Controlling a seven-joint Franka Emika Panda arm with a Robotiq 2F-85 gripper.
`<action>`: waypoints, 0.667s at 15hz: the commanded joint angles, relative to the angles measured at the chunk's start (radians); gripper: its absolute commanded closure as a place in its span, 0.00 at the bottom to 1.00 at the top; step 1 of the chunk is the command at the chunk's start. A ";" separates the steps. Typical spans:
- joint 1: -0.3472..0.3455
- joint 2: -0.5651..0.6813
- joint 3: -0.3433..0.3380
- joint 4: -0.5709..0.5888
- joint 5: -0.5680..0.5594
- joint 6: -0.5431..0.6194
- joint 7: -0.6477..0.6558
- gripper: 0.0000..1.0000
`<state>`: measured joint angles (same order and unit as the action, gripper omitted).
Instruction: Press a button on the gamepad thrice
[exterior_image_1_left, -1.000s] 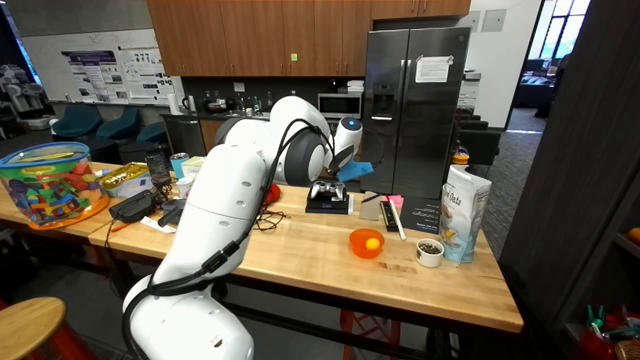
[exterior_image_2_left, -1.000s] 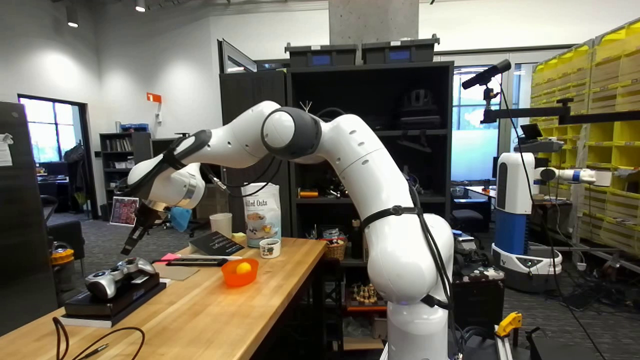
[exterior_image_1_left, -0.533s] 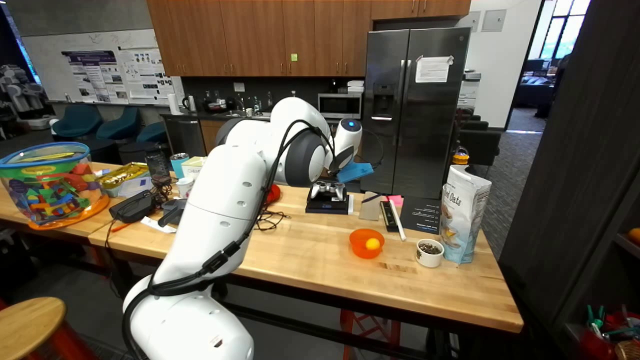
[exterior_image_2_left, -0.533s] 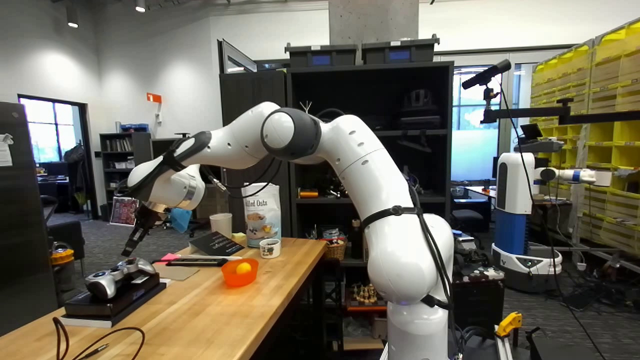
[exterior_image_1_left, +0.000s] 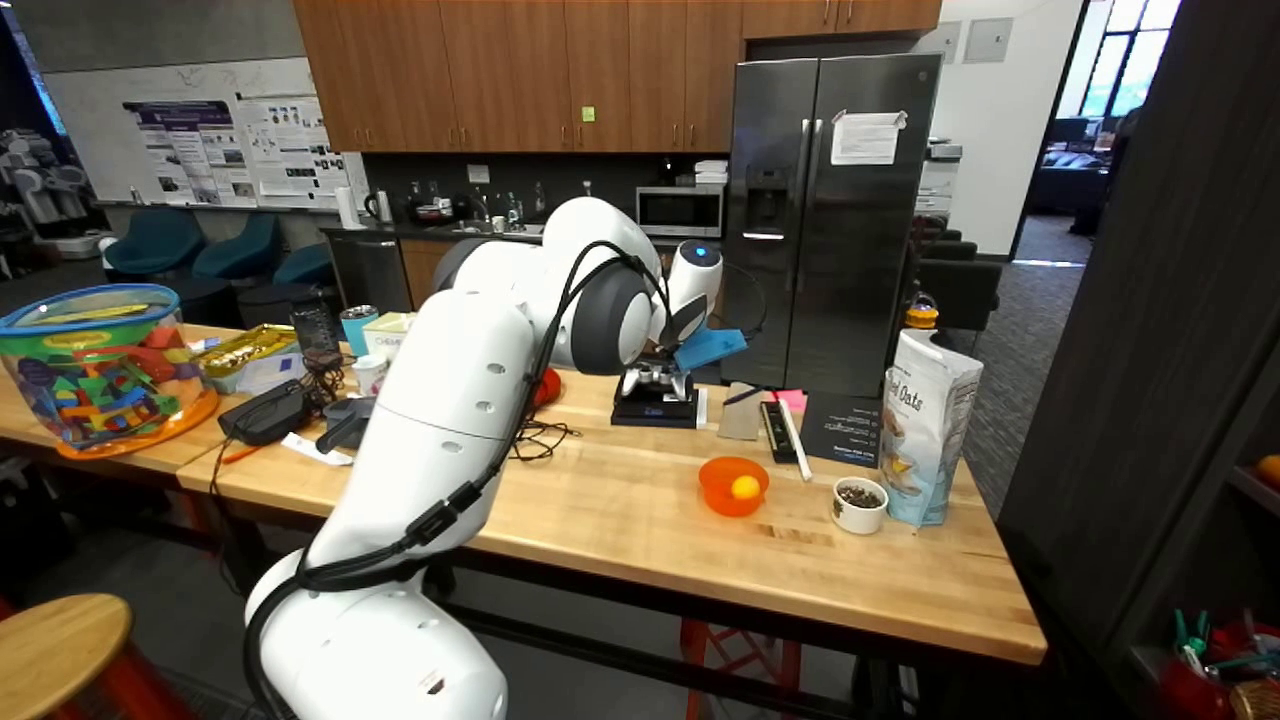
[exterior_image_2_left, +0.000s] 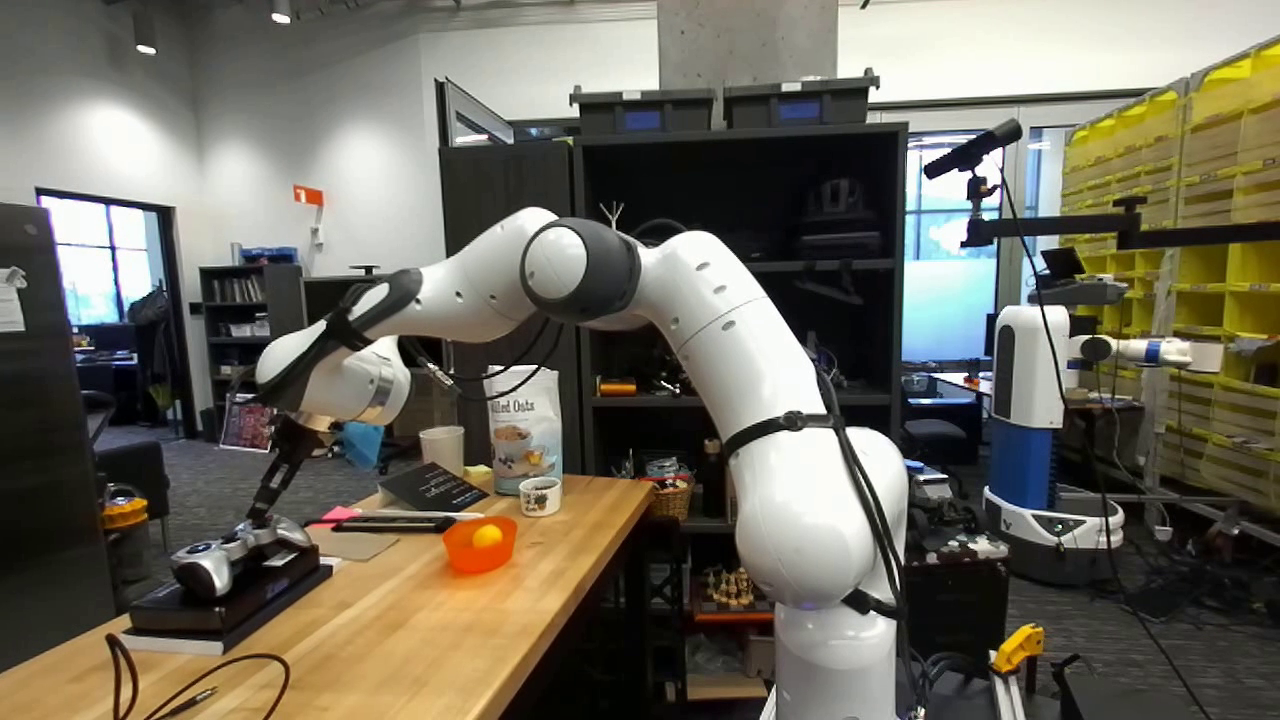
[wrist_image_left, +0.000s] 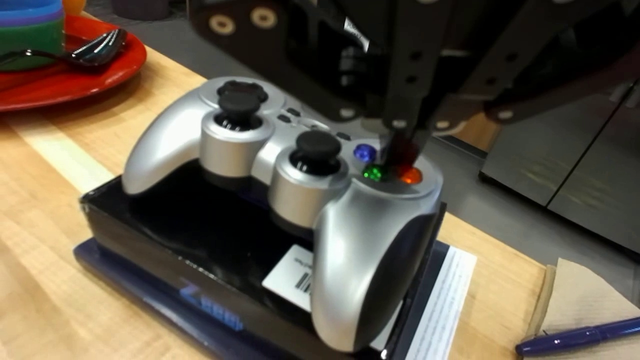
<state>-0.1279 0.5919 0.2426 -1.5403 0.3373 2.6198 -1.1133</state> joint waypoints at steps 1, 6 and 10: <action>-0.007 -0.002 0.003 -0.008 -0.025 0.009 0.012 1.00; -0.008 -0.006 0.012 -0.004 -0.025 0.013 0.005 1.00; -0.011 -0.015 0.030 -0.003 -0.019 0.017 -0.008 1.00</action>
<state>-0.1277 0.5919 0.2509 -1.5373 0.3259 2.6261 -1.1138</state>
